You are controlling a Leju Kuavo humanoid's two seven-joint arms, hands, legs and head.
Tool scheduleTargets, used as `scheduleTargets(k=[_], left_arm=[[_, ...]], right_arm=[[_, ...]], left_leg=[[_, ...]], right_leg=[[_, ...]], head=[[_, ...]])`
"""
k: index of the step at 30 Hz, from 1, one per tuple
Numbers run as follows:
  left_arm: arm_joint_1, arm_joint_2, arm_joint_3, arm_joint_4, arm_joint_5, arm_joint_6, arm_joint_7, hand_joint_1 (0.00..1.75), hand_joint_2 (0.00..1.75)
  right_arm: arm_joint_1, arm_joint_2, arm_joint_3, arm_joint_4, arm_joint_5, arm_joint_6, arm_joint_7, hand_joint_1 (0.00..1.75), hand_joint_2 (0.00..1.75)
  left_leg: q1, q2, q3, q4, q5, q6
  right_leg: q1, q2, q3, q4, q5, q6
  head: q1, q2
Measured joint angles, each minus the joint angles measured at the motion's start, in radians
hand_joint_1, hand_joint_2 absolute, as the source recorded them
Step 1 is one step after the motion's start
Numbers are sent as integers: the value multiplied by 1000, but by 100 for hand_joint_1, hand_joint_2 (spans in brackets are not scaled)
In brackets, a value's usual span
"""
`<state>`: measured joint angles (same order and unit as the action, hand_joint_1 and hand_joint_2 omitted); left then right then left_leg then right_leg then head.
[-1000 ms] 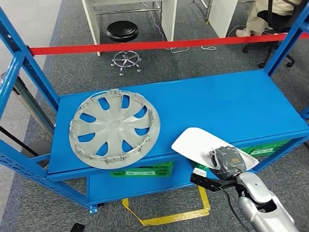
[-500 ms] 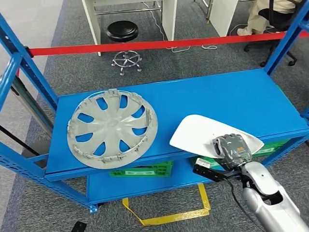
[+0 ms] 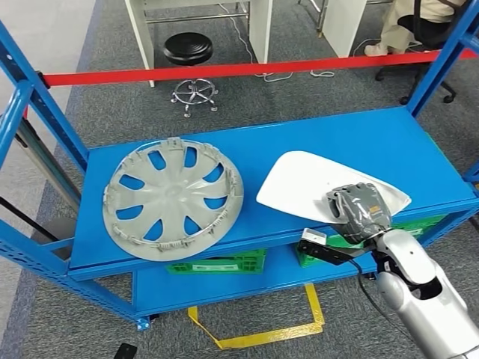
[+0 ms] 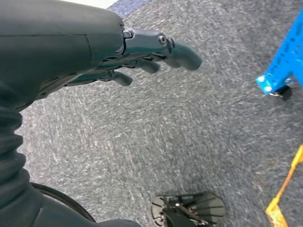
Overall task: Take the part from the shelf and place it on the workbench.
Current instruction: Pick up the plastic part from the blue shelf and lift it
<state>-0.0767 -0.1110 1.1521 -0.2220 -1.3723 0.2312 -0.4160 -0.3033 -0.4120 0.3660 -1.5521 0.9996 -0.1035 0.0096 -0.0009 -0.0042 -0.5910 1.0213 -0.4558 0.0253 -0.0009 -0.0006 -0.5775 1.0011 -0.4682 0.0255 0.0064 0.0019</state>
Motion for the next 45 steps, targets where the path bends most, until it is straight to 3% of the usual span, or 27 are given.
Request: scheduleTargets(k=[2, 3, 5, 6, 7, 8, 11, 13, 15, 17, 19, 21, 22, 23, 24, 26, 28, 32, 34, 36, 37, 38, 39, 41, 42, 43, 45], left_arm=[[0, -2, 0, 0, 0, 1, -1, 0, 175], [-1, -3, 0, 0, 0, 1, -1, 0, 175], [-2, -3, 0, 0, -1, 2, -2, 0, 175], [-2, -4, 0, 0, -1, 2, -2, 0, 175], [-1, -6, 0, 0, -1, 2, -2, 0, 175], [-1, -7, 0, 0, -1, 2, -2, 0, 175], [-2, -8, 0, 0, -1, 2, -2, 0, 175], [-2, -8, 0, 0, -1, 0, -2, 0, 175], [-2, -8, 0, 0, 0, -3, -4, 0, 175], [-2, -8, 0, 0, 0, -3, -4, 0, 175], [-3, -8, 0, 0, 0, -2, -4, 0, 175], [-2, -9, 0, 0, 1, 0, -1, 0, 175], [-2, -10, 0, 0, 1, 1, 4, 0, 175], [-2, -11, 0, 0, 2, 1, 11, 0, 175], [-2, -11, 0, 0, 2, 0, 18, 0, 175], [-4, -10, 0, 0, 2, -1, 35, 0, 175], [-6, -9, 0, 0, 0, -1, 49, 0, 175], [-6, -12, 0, 0, -1, -1, 55, 0, 175], [-7, -12, 0, 0, -1, -1, 56, 0, 175], [-8, -12, 0, 0, -1, -1, 56, 0, 175], [-7, -12, 0, 0, -1, -1, 56, 0, 175], [-6, -12, 0, 0, -1, 0, 56, 0, 175], [-6, -12, 0, 0, 0, 1, 57, 0, 175], [-7, -12, 0, 0, 0, 3, 57, 0, 175], [-8, -11, 0, 0, 1, 5, 58, 0, 175], [-8, -11, 0, 0, 2, 7, 58, 0, 175], [-8, -11, 0, 0, 4, 11, 60, 0, 175]], right_arm=[[-2, -4, 2, -6, 7, -19, -1, 175, 175], [-3, -6, 2, -9, 13, -33, 1, 175, 175], [-1, -7, 5, -14, 24, -57, 4, 175, 175], [3, -7, 7, -15, 29, -64, 6, 175, 175], [8, -7, 8, -16, 34, -70, 7, 175, 175], [12, -7, 9, -17, 38, -76, 8, 175, 175], [13, -7, 10, -25, 49, -97, 9, 175, 175], [15, -7, 9, -32, 56, -113, 8, 175, 175], [21, -7, 8, -38, 68, -131, 9, 175, 175], [23, -7, 7, -47, 78, -150, 9, 175, 175], [23, -7, 6, -55, 83, -164, 8, 175, 175], [25, -7, 6, -58, 88, -173, 7, 175, 175], [26, -6, 6, -58, 93, -179, 6, 175, 175], [27, -4, 6, -59, 97, -187, 4, 175, 175], [27, -2, 6, -60, 102, -194, 3, 175, 175], [26, 3, 7, -63, 111, -203, 2, 175, 175], [26, 7, 8, -64, 116, -206, 1, 175, 175], [25, 12, 8, -66, 119, -207, -2, 175, 175], [24, 12, 8, -67, 119, -207, -2, 175, 175], [26, 13, 8, -67, 119, -207, -2, 175, 175], [28, 13, 9, -66, 119, -207, -2, 175, 175], [30, 13, 9, -66, 119, -207, -2, 175, 175], [30, 13, 10, -66, 119, -208, -2, 175, 175], [29, 13, 9, -66, 119, -208, -2, 175, 175], [27, 13, 9, -66, 119, -208, -2, 175, 175], [27, 13, 9, -66, 119, -208, -2, 175, 175], [28, 14, 9, -67, 120, -209, -3, 175, 175]], left_leg=[[4, 0, 3, -8, 5, 9], [7, 1, 4, -12, 7, 12], [8, 1, 4, -11, 7, 15], [8, 1, 4, -11, 7, 15], [8, 1, 4, -10, 7, 15], [8, 1, 4, -10, 6, 14], [8, 0, 4, -3, 1, 6], [4, -1, 0, 1, -1, -5], [3, -1, -1, 1, 0, -14], [6, 0, -7, 22, -18, -24], [7, 0, -44, 113, -72, -32], [7, 1, -103, 247, -130, -35], [7, 1, -120, 285, -137, -34], [7, 1, -121, 285, -124, -31], [6, 1, -103, 245, -93, -27], [3, 1, -42, 108, -24, -14], [-1, 1, -5, 21, 0, -5], [1, 0, -1, -2, 2, 7], [6, 1, 2, -9, 7, 14], [6, 1, 1, -8, 7, 17], [5, 1, 2, -8, 7, 17], [5, 1, 2, -8, 7, 17], [5, 1, 2, -7, 6, 16], [5, 0, 3, -4, 5, 12], [3, -1, 1, -1, 4, 9], [0, -1, -2, 2, 4, 4], [-2, -2, -6, 5, 7, -6]], right_leg=[[-2, 0, -16, 28, -22, 10], [-3, 0, -37, 71, -47, 14], [-6, 1, -101, 207, -111, 22], [-8, 0, -130, 265, -129, 25], [-10, 0, -144, 292, -129, 28], [-11, 0, -138, 276, -108, 30], [-15, 0, -39, 76, -16, 30], [-14, 2, -1, 8, -4, 21], [-12, 3, 1, 5, -5, 6], [-13, 2, 2, 4, -3, -7], [-14, 1, 4, 2, -2, -16], [-12, 0, 4, 3, -4, -20], [-10, 0, 5, 3, -4, -21], [-9, 0, 6, 3, -5, -21], [-8, 1, 8, 3, -5, -21], [-5, 1, 12, 4, -8, -19], [-2, 1, 10, 5, -10, -13], [-4, 0, -1, 16, -22, 8], [-6, 0, -41, 98, -69, 17], [-9, 0, -107, 236, -126, 25], [-10, 0, -131, 282, -137, 28], [-11, 0, -138, 291, -128, 30], [-11, -1, -124, 258, -100, 30], [-12, -1, -56, 118, -32, 29], [-12, 0, -25, 58, -12, 25], [-11, 0, -6, 21, -4, 21], [-9, 2, 1, 8, -3, 9]], head=[[3, 0], [5, 0], [9, 0], [9, 0], [9, 0], [9, 0], [9, 0], [8, 0], [7, 0], [5, 0], [2, 0], [1, 0], [1, 0], [1, 0], [1, 0], [1, 0], [2, 0], [4, 0], [7, 0], [9, 0], [9, 0], [9, 0], [9, 0], [9, 0], [9, 0], [9, 0], [8, 0]])
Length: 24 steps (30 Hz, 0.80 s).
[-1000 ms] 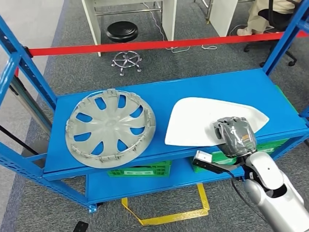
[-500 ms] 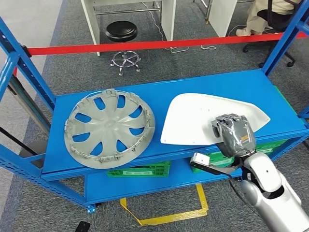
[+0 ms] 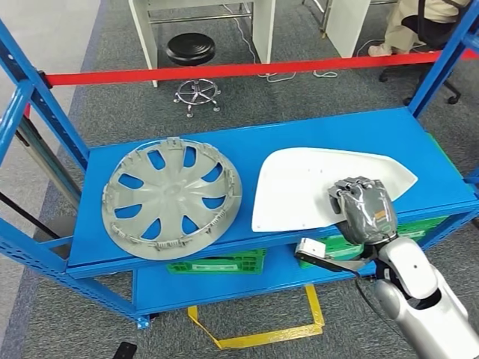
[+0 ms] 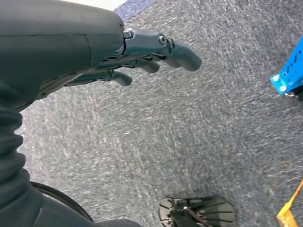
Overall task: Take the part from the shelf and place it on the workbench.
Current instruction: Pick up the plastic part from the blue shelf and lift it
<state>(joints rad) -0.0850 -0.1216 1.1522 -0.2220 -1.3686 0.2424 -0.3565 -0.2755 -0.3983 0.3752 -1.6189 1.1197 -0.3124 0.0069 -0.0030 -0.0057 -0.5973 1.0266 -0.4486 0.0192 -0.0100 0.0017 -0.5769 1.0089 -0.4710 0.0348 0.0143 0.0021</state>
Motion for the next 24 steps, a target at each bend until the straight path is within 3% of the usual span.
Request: scheduleTargets(k=[2, 3, 6, 7, 8, 9, 12, 14, 17, 19, 21, 22, 23, 24], left_arm=[[0, 1, 0, 0, 2, 4, 2, 0, 175], [-1, 1, 0, 0, 3, 7, 3, 0, 175], [-1, 1, 0, 0, 4, 13, 4, 0, 175], [0, 0, 0, 0, 4, 15, 4, 0, 175], [0, -1, 0, 0, 4, 18, 4, 0, 175], [0, -1, 0, 0, 4, 21, 5, 0, 175], [-2, -1, 0, 0, 4, 28, 5, 0, 175], [-4, -1, 0, 0, 4, 30, 5, 0, 175], [-2, -3, 0, 0, 3, 32, 5, 0, 175], [-4, -3, 0, 0, 2, 35, 4, 0, 175], [-4, -2, 0, 0, 2, 37, 3, 0, 175], [-4, -2, 0, 0, 3, 38, 3, 0, 175], [-3, -2, 0, 0, 4, 38, 3, 0, 175], [-2, -3, 0, 0, 5, 39, 3, 0, 175]], right_arm=[[1, 0, 0, 0, 1, 0, 0, 175, 175], [1, 1, 0, 0, 1, 0, 0, 175, 175], [4, 1, 0, 0, 2, 0, -1, 175, 175], [6, 1, 1, 0, 3, 0, -1, 175, 175], [9, 1, 1, 0, 3, 0, -1, 175, 175], [12, 1, 1, 0, 4, 0, -1, 175, 175], [16, 1, 0, 0, 6, -1, -1, 175, 175], [17, 1, -1, 0, 8, -1, 0, 175, 175], [21, 1, -4, 0, 16, -2, 8, 175, 175], [24, -1, -14, 0, 19, -3, 17, 175, 175], [28, -5, -35, 0, 5, -3, 25, 175, 175], [31, -7, -47, 0, -9, -2, 27, 175, 175], [36, -11, -59, 0, -26, 1, 28, 175, 175], [42, -14, -70, 0, -43, 5, 27, 175, 175]], left_leg=[[2, 0, -4, 9, -10, -10], [3, 1, -12, 32, -31, -15], [6, 2, -72, 205, -140, -26], [6, 2, -87, 258, -163, -27], [6, 2, -88, 279, -168, -27], [6, 2, -70, 258, -154, -25], [5, 1, 44, 60, -79, -13], [1, 0, 74, -5, -66, -5], [-1, 1, 64, -10, -49, 12], [3, 4, 50, -15, -30, 26], [1, 5, 28, -14, -14, 33], [0, 5, 17, -13, -6, 34], [-2, 5, 6, -13, 1, 34], [-2, 5, -3, -12, 8, 34]], right_leg=[[-2, -2, -2, -1, 6, -13], [-4, -3, -3, -3, 10, -20], [-4, -7, -13, -4, 18, -31], [-3, -7, -18, -3, 21, -32], [-3, -8, -23, -3, 25, -31], [-2, -7, -27, -2, 29, -30], [0, -6, -36, -1, 40, -20], [1, -6, -42, 1, 49, -8], [-3, -5, -51, 1, 53, 11], [-5, -4, -78, 53, -1, 20], [-5, -4, -120, 179, -90, 26], [-6, -4, -135, 239, -120, 27], [-5, -4, -136, 273, -132, 28], [-5, -4, -118, 267, -125, 27]], head=[[-1, 0], [-2, 0], [-5, 0], [-5, 0], [-5, 0], [-5, 0], [-5, 0], [-5, 0], [-4, 0], [-2, 0], [1, 0], [1, 0], [1, 0], [1, 0]])
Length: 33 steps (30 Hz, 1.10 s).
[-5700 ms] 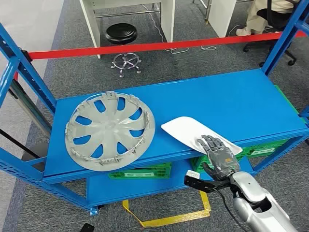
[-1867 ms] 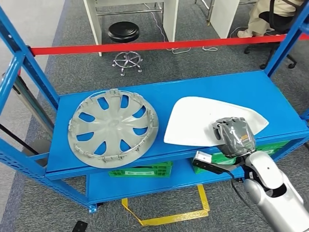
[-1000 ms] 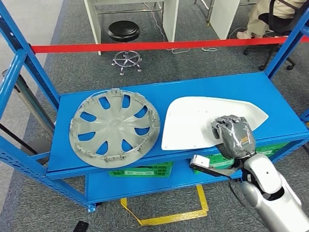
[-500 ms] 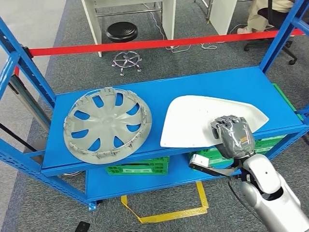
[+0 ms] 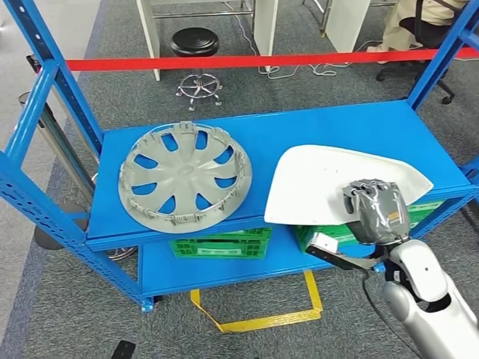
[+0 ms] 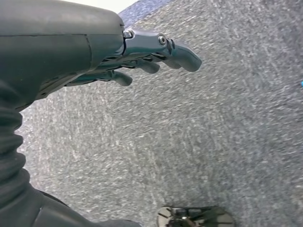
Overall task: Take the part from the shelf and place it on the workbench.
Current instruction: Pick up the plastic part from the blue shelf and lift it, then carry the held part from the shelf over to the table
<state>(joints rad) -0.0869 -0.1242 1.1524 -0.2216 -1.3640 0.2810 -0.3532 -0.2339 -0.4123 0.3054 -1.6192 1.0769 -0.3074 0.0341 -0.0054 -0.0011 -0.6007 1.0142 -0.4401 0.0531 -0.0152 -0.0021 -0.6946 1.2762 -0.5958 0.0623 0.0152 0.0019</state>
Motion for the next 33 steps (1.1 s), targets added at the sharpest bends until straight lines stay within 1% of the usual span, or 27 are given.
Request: scheduleTargets(k=[1, 3, 4, 5, 8, 9, 10, 12, 13, 14, 15, 16, 17, 19, 20, 21, 23, 24, 25, 26, 27, 28, 29, 30, 31, 32, 33], left_arm=[[1, 0, 0, 0, 1, 0, 0, 0, 175], [0, 0, 0, 0, 3, 2, 0, 0, 175], [0, 0, 0, 0, 3, 2, 0, 0, 175], [0, -1, 0, 0, 4, 2, 0, 0, 175], [1, 0, 0, 0, 4, 3, -1, 0, 175], [1, 0, 0, 0, 4, 3, -1, 0, 175], [1, 1, 0, 0, 4, 3, -1, 0, 175], [1, 2, 0, 0, 4, 4, -1, 0, 175], [1, 1, 0, 0, 4, 4, -1, 0, 175], [1, 1, 0, 0, 4, 4, -1, 0, 175], [1, 1, 0, 0, 4, 4, -1, 0, 175], [1, 1, 0, 0, 4, 4, -1, 0, 175], [0, 2, 0, 0, 4, 4, -1, 0, 175], [-2, 3, 0, 0, 4, 4, -1, 0, 175], [-2, 3, 0, 0, 4, 4, -1, 0, 175], [-2, 3, 0, 0, 4, 4, -1, 0, 175], [-1, 2, 0, 0, 4, 4, -2, 0, 175], [-2, 2, 0, 0, 4, 4, -2, 0, 175], [-2, 1, 0, 0, 5, 4, -2, 0, 175], [-3, 1, 0, 0, 6, 4, -2, 0, 175], [-4, 2, 0, 0, 6, 5, -2, 0, 175], [-4, 2, 0, 0, 7, 6, -2, 0, 175], [-3, 2, 0, 0, 7, 6, -2, 0, 175], [-2, 2, 0, 0, 6, 7, -2, 0, 175], [0, 2, 0, 0, 6, 8, -4, 0, 175], [0, 2, 0, 0, 6, 10, -6, 0, 175], [1, 2, 0, 0, 7, 12, -8, 0, 175]], right_arm=[[4, -3, -12, -1, -15, 5, -2, 175, 175], [7, -8, -32, -8, -35, 16, -8, 175, 175], [9, -10, -42, -12, -41, 20, -12, 175, 175], [10, -11, -49, -16, -45, 22, -14, 175, 175], [14, -14, -62, -20, -50, 29, -17, 175, 175], [16, -14, -63, -21, -51, 31, -18, 175, 175], [17, -14, -64, -22, -51, 31, -18, 175, 175], [20, -14, -66, -24, -51, 32, -18, 175, 175], [22, -14, -67, -24, -51, 32, -18, 175, 175], [24, -14, -69, -24, -51, 32, -18, 175, 175], [26, -14, -70, -24, -51, 32, -18, 175, 175], [27, -14, -71, -24, -51, 32, -18, 175, 175], [27, -14, -72, -25, -51, 32, -18, 175, 175], [28, -14, -76, -26, -51, 32, -18, 175, 175], [27, -14, -77, -27, -51, 32, -18, 175, 175], [27, -14, -78, -27, -51, 32, -18, 175, 175], [27, -14, -79, -27, -52, 32, -18, 175, 175], [27, -14, -80, -27, -54, 33, -18, 175, 175], [27, -14, -80, -27, -59, 35, -18, 175, 175], [27, -14, -81, -27, -64, 36, -18, 175, 175], [27, -15, -81, -27, -70, 37, -18, 175, 175], [28, -15, -82, -27, -74, 38, -18, 175, 175], [29, -15, -81, -27, -76, 38, -18, 175, 175], [30, -15, -82, -27, -78, 37, -19, 175, 175], [31, -15, -82, -27, -81, 37, -20, 175, 175], [33, -15, -84, -28, -88, 37, -23, 175, 175], [35, -15, -86, -30, -99, 37, -26, 175, 175]], left_leg=[[0, 0, -8, 0, 7, -1], [-2, 0, -20, 2, 18, -7], [-3, 0, -24, 3, 24, -12], [-3, 0, -27, 4, 30, -18], [-3, -1, -34, 4, 42, -36], [-3, -1, -40, 17, 25, -42], [-2, -2, -51, 46, -8, -48], [4, -1, -81, 160, -106, -58], [6, -1, -93, 223, -142, -62], [7, -1, -94, 266, -159, -64], [8, -1, -80, 276, -155, -65], [8, -1, -49, 247, -135, -64], [8, -1, -2, 184, -111, -62], [6, -2, 85, 49, -93, -52], [4, -3, 107, 9, -94, -46], [2, -3, 112, -6, -98, -39], [1, -2, 101, -10, -84, -25], [2, -1, 94, -11, -74, -17], [4, 1, 84, -14, -62, -9], [5, 3, 71, -15, -50, -3], [4, 3, 56, -15, -39, 2], [3, 3, 40, -14, -29, 3], [2, 3, 25, -14, -20, 4], [2, 3, 11, -13, -10, 3], [1, 3, -1, -13, -2, 1], [1, 3, -10, -13, 7, -1], [1, 3, -17, -12, 14, -4]], right_leg=[[0, 0, 39, -47, 21, -2], [2, 0, 147, -199, 57, -9], [4, 0, 185, -255, 67, -12], [7, 1, 205, -287, 67, -16], [8, 0, 195, -298, 81, -35], [6, -2, 188, -300, 91, -44], [3, -4, 179, -303, 101, -51], [3, -6, 157, -302, 121, -58], [3, -6, 143, -300, 131, -59], [3, -6, 129, -298, 139, -58], [4, -6, 115, -294, 148, -57], [4, -6, 101, -290, 155, -54], [3, -6, 89, -285, 162, -51], [5, -5, 72, -278, 174, -41], [5, -6, 67, -276, 181, -35], [5, -6, 65, -276, 188, -29], [3, -5, 61, -278, 200, -17], [2, -4, 53, -271, 189, -12], [1, -2, 40, -246, 159, -7], [1, -1, 21, -200, 113, -4], [1, -1, 0, -136, 61, 0], [1, 0, -18, -66, 21, 3], [1, 0, -28, -10, 3, 5], [1, 0, -23, 18, 9, 5], [1, 0, -2, 10, 32, 4], [1, -1, 40, -36, 60, 2], [1, -1, 96, -107, 78, -2]], head=[[0, 0], [0, 0], [-1, 0], [0, 0], [2, 0], [0, 0], [-2, 0], [-6, 0], [-7, 0], [-6, 0], [-7, 0], [-7, 0], [-7, 0], [-6, 0], [-6, 0], [-7, 0], [-8, 0], [-8, 0], [-6, 0], [-5, 0], [-4, 0], [-4, 0], [-4, 0], [-4, 0], [-4, 0], [-4, 0], [-4, 0]])
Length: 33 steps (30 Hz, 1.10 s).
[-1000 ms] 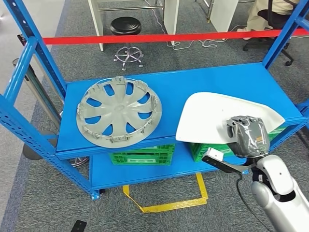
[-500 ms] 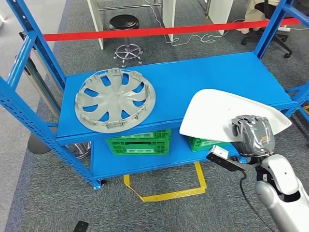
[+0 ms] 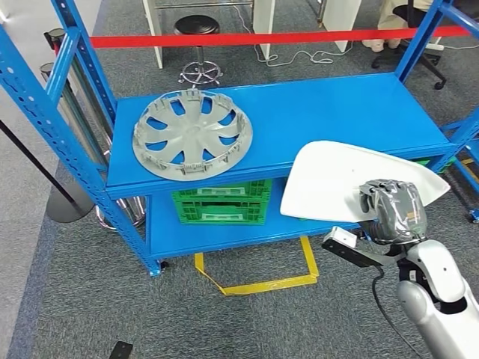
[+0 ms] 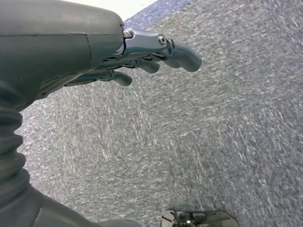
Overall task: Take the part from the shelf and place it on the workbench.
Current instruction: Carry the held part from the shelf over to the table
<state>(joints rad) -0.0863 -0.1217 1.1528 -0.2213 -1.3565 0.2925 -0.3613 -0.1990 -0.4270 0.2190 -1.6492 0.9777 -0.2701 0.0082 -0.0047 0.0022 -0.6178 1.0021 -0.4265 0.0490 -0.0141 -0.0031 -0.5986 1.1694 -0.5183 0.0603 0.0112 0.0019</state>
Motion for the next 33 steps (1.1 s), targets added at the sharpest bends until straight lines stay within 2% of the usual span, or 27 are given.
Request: scheduleTargets(k=[1, 2, 3, 5, 6, 7, 8, 10, 11, 12, 13, 14, 15, 17, 19, 21, 22, 23, 25, 26, 27, 28, 29, 30, 31, 32, 33], left_arm=[[0, 0, 0, 0, 2, 2, -2, 0, 175], [0, 0, 0, 0, 4, 3, -3, 0, 175], [0, 0, 0, 0, 6, 4, -4, 0, 175], [0, 0, 0, 0, 8, 5, -4, 0, 175], [1, 1, 1, 0, 8, 6, -4, 0, 175], [1, 1, 1, 0, 9, 7, -4, 0, 175], [2, 2, 1, 0, 9, 7, -4, 0, 175], [4, 1, 2, 0, 10, 7, -4, 0, 175], [4, 1, 2, 0, 10, 7, -4, 0, 175], [5, 0, 2, 0, 10, 7, -4, 0, 175], [6, 0, 2, 0, 10, 7, -4, 0, 175], [6, 0, 2, 0, 10, 7, -4, 0, 175], [6, 0, 2, 0, 10, 7, -4, 0, 175], [6, 2, 3, 0, 10, 7, -4, 0, 175], [7, 2, 4, 0, 10, 8, -5, 0, 175], [7, 0, 4, 0, 10, 8, -5, 0, 175], [6, 0, 4, 0, 10, 8, -5, 0, 175], [6, -1, 4, 0, 10, 9, -6, 0, 175], [5, -1, 4, 0, 9, 10, -6, 0, 175], [6, -1, 4, 0, 9, 10, -6, 0, 175], [6, -1, 4, 0, 9, 10, -6, 0, 175], [6, -1, 4, 0, 9, 10, -6, 0, 175], [6, -2, 4, 0, 9, 10, -6, 0, 175], [5, -2, 4, 0, 9, 10, -6, 0, 175], [4, -2, 4, 0, 9, 10, -6, 0, 175], [4, -2, 4, 0, 9, 10, -6, 0, 175], [5, -2, 4, 0, 9, 10, -6, 0, 175]], right_arm=[[1, 0, -4, -4, -15, 0, -4, 175, 175], [2, 0, -9, -10, -32, 1, -9, 175, 175], [3, 0, -14, -16, -46, 0, -12, 175, 175], [10, 0, -22, -27, -61, -5, -18, 175, 175], [14, 0, -24, -31, -64, -7, -20, 175, 175], [17, 0, -25, -35, -66, -9, -22, 175, 175], [20, 0, -25, -40, -67, -11, -24, 175, 175], [28, 1, -25, -49, -69, -14, -25, 175, 175], [32, 1, -25, -52, -69, -15, -26, 175, 175], [37, 2, -25, -54, -70, -16, -26, 175, 175], [41, 2, -25, -54, -71, -17, -27, 175, 175], [44, 2, -25, -56, -73, -18, -27, 175, 175], [45, 2, -25, -57, -75, -18, -27, 175, 175], [44, 2, -25, -61, -79, -19, -29, 175, 175], [42, 3, -25, -63, -81, -21, -30, 175, 175], [43, 3, -26, -64, -81, -21, -30, 175, 175], [43, 3, -26, -64, -81, -21, -30, 175, 175], [42, 3, -27, -65, -81, -21, -31, 175, 175], [42, 3, -28, -66, -81, -21, -31, 175, 175], [44, 3, -28, -66, -81, -21, -31, 175, 175], [46, 3, -27, -66, -81, -21, -31, 175, 175], [48, 3, -27, -66, -81, -21, -31, 175, 175], [48, 3, -27, -66, -81, -21, -31, 175, 175], [47, 3, -27, -66, -81, -21, -31, 175, 175], [45, 3, -27, -66, -81, -21, -31, 175, 175], [43, 3, -28, -66, -81, -21, -31, 175, 175], [42, 3, -28, -66, -81, -21, -31, 175, 175]], left_leg=[[-2, 0, -5, 1, 6, -4], [-3, 0, -9, 4, 12, -9], [-5, 0, -12, 5, 17, -14], [-6, 0, -15, 6, 26, -26], [-4, 0, -19, 11, 20, -33], [-3, 0, -26, 30, 1, -39], [-1, -1, -40, 70, -33, -46], [2, -1, -82, 202, -115, -56], [3, -1, -98, 261, -141, -58], [4, -1, -102, 292, -145, -59], [4, -2, -90, 286, -131, -59], [5, -3, -64, 243, -102, -56], [5, -8, -29, 177, -69, -52], [5, -23, 29, 65, -32, -41], [5, -29, 46, 28, -37, -31], [9, -21, 45, 14, -42, -21], [11, -17, 45, 9, -42, -16], [14, -13, 45, 5, -39, -12], [14, -6, 43, 5, -39, -6], [13, -2, 42, 5, -39, -6], [13, 3, 42, 6, -39, -5], [13, 7, 41, 7, -39, -6], [13, 11, 42, 8, -40, -6], [13, 15, 42, 9, -41, -8], [11, 18, 42, 12, -43, -11], [8, 21, 41, 15, -44, -15], [4, 24, 39, 17, -45, -20]], right_leg=[[1, 0, 59, -79, 3, -4], [2, -1, 103, -145, -6, -8], [4, 0, 126, -186, -19, -12], [5, 0, 129, -209, -27, -26], [4, 0, 128, -210, -22, -34], [3, -1, 128, -212, -16, -43], [2, -2, 127, -213, -9, -50], [2, -2, 120, -211, 0, -56], [3, -1, 115, -210, 3, -56], [3, 0, 112, -208, 5, -56], [3, 2, 110, -206, 5, -55], [3, 4, 109, -204, 5, -54], [3, 6, 108, -201, 4, -52], [5, 11, 102, -195, 2, -45], [6, 18, 94, -192, 3, -36], [7, 21, 85, -188, 0, -25], [7, 20, 74, -172, -12, -21], [6, 17, 54, -136, -33, -17], [3, 13, -14, -4, -92, -11], [2, 12, -49, 63, -113, -8], [2, 12, -72, 103, -118, -6], [2, 11, -77, 103, -101, -5], [2, 8, -61, 63, -68, -5], [2, -1, -32, -4, -26, -5], [4, -15, -1, -73, 3, -6], [5, -26, 25, -127, 20, -10], [7, -33, 39, -158, 26, -14]], head=[[0, 0], [0, 0], [0, 0], [0, 0], [0, 0], [-2, 0], [-3, 0], [-6, 0], [-6, 0], [-6, 0], [-6, 0], [-6, 0], [-6, 0], [-6, 0], [-5, 0], [-5, 0], [-3, 0], [-1, 0], [3, 0], [3, 0], [3, 0], [3, 0], [3, 0], [3, 0], [3, 0], [3, 0], [2, 0]])
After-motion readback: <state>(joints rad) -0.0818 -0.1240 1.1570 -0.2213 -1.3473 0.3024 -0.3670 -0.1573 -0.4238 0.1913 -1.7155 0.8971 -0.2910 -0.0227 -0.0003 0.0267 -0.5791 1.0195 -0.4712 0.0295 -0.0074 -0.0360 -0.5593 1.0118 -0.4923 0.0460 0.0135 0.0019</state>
